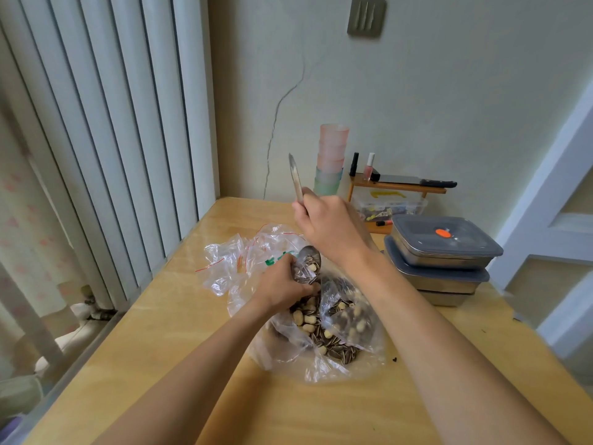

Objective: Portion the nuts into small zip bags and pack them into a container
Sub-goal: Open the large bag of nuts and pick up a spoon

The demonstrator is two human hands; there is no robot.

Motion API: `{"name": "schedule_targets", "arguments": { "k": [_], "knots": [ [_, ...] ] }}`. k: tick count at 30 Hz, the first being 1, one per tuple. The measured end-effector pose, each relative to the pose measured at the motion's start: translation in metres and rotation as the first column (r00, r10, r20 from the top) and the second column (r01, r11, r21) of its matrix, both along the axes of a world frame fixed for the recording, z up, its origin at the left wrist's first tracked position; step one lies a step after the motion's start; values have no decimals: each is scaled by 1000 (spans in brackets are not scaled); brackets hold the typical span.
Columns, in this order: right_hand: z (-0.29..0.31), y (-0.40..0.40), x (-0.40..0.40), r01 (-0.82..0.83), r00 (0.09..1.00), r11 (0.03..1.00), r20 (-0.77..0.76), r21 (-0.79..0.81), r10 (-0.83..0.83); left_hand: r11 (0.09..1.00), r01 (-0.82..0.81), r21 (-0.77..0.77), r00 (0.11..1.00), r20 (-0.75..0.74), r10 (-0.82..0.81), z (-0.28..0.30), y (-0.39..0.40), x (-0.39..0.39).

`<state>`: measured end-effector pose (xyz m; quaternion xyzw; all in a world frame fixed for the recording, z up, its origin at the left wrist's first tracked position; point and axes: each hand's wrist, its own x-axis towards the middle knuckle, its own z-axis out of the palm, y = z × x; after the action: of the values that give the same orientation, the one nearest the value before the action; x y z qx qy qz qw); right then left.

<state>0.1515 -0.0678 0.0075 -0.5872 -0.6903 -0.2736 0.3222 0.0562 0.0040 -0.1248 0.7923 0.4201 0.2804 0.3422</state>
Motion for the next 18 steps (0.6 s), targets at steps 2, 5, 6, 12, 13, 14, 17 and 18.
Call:
{"name": "schedule_targets", "arguments": {
  "k": [2, 5, 6, 12, 13, 14, 17, 18],
  "knots": [
    [5, 0, -3, -5, 1000, 999, 24, 47, 4, 1000, -2, -6, 998, 67, 2, 1, -1, -2],
    [9, -1, -4, -1, 1000, 997, 29, 78, -1, 1000, 5, -30, 991, 136, 0, 1, -2, -6],
    [9, 0, -4, 10, 1000, 997, 19, 82, -12, 999, 13, -36, 989, 146, -7, 0, -2, -7],
    [7, 1, -5, 47, 998, 995, -39, 83, -44, 994, 72, -81, 980, 191, -56, -3, -3, -13],
    [7, 1, -5, 47, 998, 995, -38, 86, -44, 994, 75, -84, 979, 196, -57, -2, -4, -13],
    [8, 0, -5, 46, 998, 995, -36, 87, -43, 993, 75, -88, 977, 205, -55, -1, -4, -13],
    [10, -2, -6, 59, 998, 993, -44, 104, -55, 992, 75, -99, 973, 224, -51, -1, -3, -14],
    [11, -2, -6, 67, 997, 992, -52, 109, -61, 992, 77, -98, 973, 224, -53, -1, -4, -14]
  ]
}}
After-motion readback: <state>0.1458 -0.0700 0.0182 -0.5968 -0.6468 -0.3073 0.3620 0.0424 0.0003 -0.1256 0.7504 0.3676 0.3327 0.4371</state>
